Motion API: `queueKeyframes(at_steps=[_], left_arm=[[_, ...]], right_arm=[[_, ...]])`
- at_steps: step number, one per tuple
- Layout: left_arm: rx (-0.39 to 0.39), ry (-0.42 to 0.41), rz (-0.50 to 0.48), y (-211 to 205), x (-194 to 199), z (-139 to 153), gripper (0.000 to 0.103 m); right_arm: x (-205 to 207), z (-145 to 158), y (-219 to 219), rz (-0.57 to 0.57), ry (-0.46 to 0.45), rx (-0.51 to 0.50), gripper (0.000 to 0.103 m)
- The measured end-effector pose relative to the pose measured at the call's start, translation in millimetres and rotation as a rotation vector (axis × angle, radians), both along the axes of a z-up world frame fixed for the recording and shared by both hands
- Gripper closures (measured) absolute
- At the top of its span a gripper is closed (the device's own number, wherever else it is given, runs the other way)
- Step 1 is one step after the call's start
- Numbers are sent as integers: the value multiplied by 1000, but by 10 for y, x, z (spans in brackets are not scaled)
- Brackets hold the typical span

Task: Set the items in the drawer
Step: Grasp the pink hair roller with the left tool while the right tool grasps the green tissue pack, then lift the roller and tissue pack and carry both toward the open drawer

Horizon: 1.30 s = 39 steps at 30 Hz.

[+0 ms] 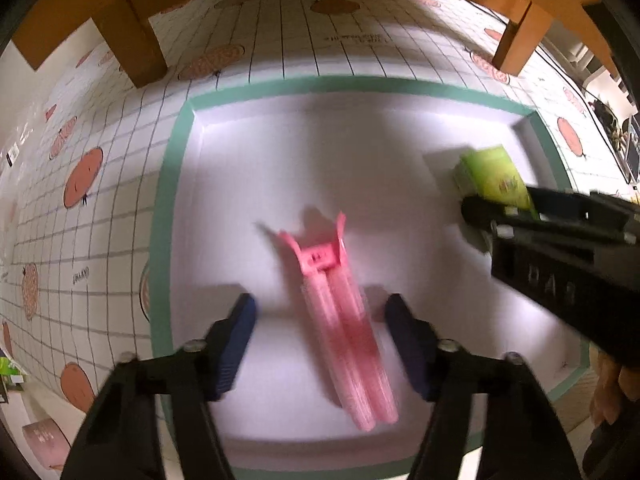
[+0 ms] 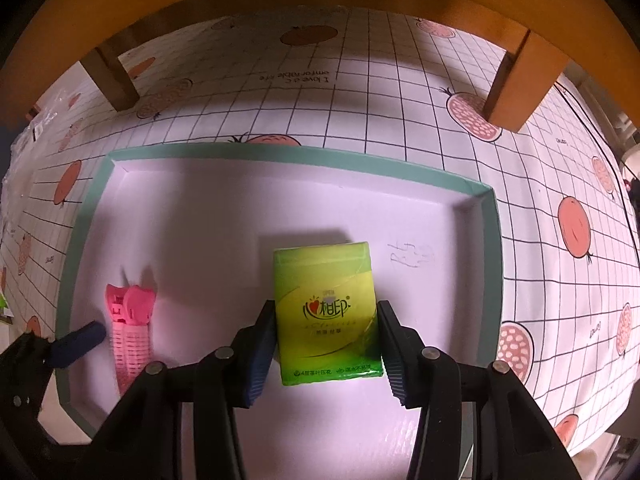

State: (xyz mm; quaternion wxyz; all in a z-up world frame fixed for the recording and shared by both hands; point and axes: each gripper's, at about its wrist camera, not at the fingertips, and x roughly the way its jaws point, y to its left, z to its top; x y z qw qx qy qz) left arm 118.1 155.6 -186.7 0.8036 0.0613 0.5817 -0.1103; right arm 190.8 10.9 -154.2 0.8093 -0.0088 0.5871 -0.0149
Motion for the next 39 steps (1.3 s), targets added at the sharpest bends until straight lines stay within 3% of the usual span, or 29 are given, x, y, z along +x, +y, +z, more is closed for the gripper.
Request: queueKeyframes(at_steps=[4,7,12,24,39], left_arm=[[-2,-2,7,12,175,38,68],[-4,-1,21,58,315,37,73],[-10,0,53,172,517,31,73],[-6,9,41,154,506,-19,74],[-81,41,89,537,669,-116,75]], right_arm=[[23,-1,-1,-7,17,7,52],[-5,19,-16,-10,26,12,52],[-68,42,-10,-12,51,20,52],[-166,44,108,9,102,17,52],[-329,144,220,-8,86,32,53]])
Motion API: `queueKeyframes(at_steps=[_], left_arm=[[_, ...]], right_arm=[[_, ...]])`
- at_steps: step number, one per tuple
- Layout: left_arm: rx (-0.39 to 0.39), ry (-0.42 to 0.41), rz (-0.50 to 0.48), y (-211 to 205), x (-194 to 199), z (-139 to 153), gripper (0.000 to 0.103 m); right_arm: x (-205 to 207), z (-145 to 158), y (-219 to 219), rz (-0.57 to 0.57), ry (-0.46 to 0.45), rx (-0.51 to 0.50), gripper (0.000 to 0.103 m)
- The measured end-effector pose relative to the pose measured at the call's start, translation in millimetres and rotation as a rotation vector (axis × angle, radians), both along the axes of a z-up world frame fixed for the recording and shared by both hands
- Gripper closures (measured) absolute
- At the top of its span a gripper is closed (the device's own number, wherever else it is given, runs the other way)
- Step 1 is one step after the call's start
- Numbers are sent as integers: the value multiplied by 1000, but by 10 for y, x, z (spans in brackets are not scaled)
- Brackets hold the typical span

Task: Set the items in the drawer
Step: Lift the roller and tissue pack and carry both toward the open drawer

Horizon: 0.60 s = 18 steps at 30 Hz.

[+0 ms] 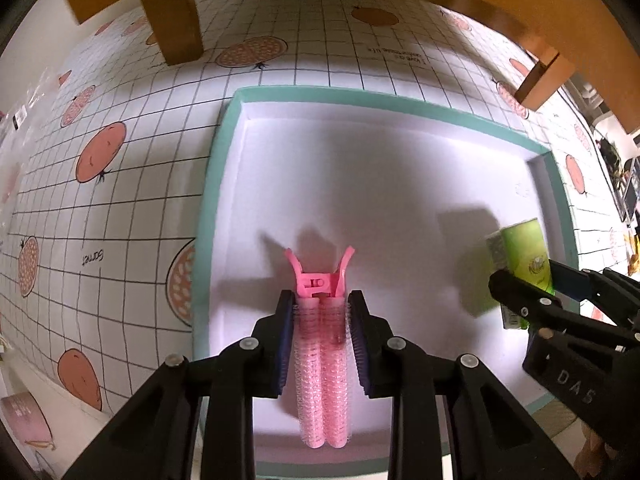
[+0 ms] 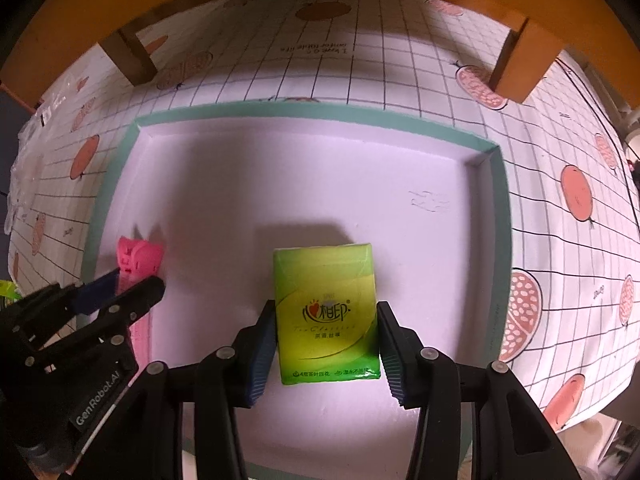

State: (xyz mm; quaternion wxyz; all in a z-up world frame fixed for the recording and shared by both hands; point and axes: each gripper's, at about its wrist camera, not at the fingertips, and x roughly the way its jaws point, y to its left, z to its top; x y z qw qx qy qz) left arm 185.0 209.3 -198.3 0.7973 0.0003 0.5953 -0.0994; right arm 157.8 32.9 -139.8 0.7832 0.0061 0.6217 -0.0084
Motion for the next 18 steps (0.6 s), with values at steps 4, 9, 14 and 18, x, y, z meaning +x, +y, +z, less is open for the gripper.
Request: queueKeyframes(at_steps=[4,9,14,18], left_arm=[[-22,-25,5,67,44,107,75],[-46,-77,15,103,62,303,75],[-82,-133,13,117,29,490,75],[-111,-178,16,104,-25,694,75]], right_arm=[[-61,120,28,-9,-30,-8,53],[-150,315,35,-12,-100,-9,53],[-229,558,83,-25,-167,-8,53],[-198,658,62,-31,-197,-13,53]])
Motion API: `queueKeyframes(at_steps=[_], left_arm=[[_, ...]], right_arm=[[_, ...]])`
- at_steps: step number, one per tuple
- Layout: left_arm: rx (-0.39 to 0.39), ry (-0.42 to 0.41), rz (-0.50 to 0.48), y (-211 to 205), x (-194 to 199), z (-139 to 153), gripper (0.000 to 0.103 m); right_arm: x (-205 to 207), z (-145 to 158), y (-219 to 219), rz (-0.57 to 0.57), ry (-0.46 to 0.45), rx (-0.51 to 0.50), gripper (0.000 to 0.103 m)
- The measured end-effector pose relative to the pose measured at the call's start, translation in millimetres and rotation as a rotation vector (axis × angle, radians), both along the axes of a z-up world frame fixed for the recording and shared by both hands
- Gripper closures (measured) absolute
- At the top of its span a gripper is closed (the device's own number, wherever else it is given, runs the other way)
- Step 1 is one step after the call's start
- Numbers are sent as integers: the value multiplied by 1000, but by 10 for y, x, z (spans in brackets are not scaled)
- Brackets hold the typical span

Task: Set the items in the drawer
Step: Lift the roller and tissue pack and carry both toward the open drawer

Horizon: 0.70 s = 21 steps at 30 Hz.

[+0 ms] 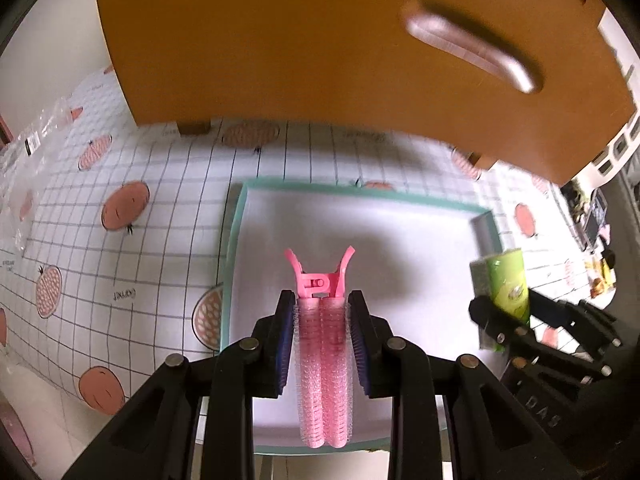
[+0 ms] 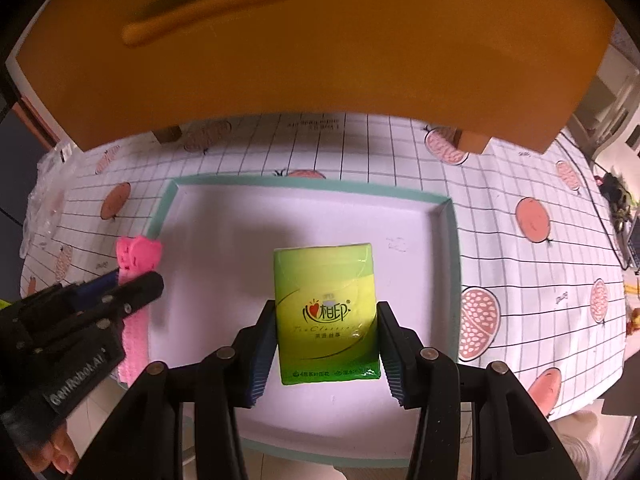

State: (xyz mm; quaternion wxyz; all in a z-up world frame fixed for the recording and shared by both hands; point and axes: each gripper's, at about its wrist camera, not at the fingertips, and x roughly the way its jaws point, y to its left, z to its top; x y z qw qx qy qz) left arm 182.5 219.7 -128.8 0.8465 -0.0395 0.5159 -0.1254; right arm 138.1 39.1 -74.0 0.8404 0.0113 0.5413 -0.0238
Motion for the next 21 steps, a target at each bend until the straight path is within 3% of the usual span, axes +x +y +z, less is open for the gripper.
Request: queueKeyframes(at_steps=[8,21], left_arm=[[-60,-82,-17,-6,-77,383,75],[-164,-218,-34,121,-203,1075,75]], right_arm=[[-99,282,-21,-19,-64,-12,53],[-272,1012,0,-32,-224,-39,53]])
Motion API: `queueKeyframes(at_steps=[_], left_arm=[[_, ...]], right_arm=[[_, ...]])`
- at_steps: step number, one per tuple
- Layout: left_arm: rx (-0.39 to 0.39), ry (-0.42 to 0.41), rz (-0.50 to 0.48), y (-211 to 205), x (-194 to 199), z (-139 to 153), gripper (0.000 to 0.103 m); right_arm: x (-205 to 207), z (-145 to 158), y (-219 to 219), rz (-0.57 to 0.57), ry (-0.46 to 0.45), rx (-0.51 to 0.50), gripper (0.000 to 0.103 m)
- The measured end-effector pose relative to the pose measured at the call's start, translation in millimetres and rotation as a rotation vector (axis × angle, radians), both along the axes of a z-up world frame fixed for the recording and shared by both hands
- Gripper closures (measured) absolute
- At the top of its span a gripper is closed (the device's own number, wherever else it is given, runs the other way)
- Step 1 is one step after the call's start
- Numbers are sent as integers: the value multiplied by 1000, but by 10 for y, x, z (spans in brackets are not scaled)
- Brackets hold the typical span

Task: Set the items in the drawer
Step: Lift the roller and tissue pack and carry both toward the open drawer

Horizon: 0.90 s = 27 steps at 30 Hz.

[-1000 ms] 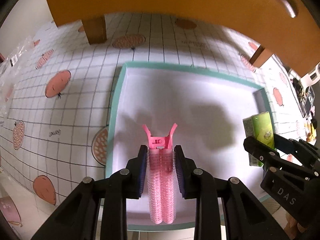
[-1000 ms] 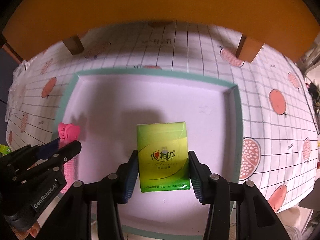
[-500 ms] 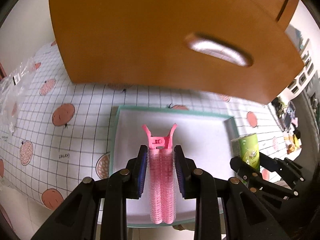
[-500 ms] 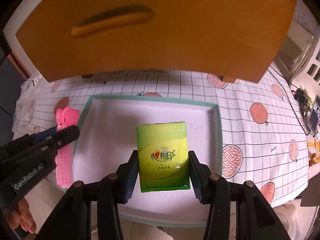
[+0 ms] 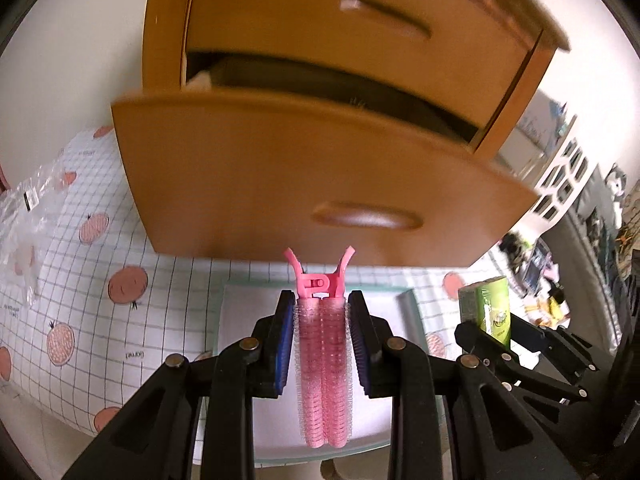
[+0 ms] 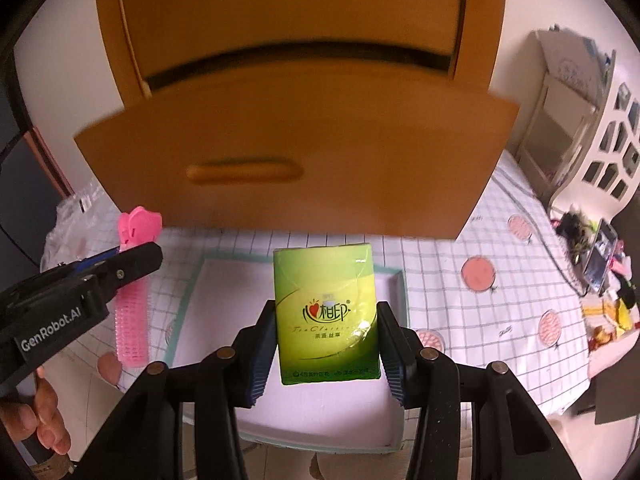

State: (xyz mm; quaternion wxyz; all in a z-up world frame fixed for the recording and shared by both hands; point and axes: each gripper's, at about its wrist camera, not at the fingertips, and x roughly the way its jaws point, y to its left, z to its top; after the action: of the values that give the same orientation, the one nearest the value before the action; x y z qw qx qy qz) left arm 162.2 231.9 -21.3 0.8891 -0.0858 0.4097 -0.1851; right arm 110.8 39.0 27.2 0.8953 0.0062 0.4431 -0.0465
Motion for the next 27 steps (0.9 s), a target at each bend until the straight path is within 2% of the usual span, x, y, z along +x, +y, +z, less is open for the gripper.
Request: queueKeyframes(at_steps=[13,27], left_arm=[[-97,-138,-10,152,-95,649,75],[-98,-268,11,187,170,1215,75]], right_arm=[[-23,683,-149,-43,-157,33,53],[199,1295,-265,-59,-240,-1,53]])
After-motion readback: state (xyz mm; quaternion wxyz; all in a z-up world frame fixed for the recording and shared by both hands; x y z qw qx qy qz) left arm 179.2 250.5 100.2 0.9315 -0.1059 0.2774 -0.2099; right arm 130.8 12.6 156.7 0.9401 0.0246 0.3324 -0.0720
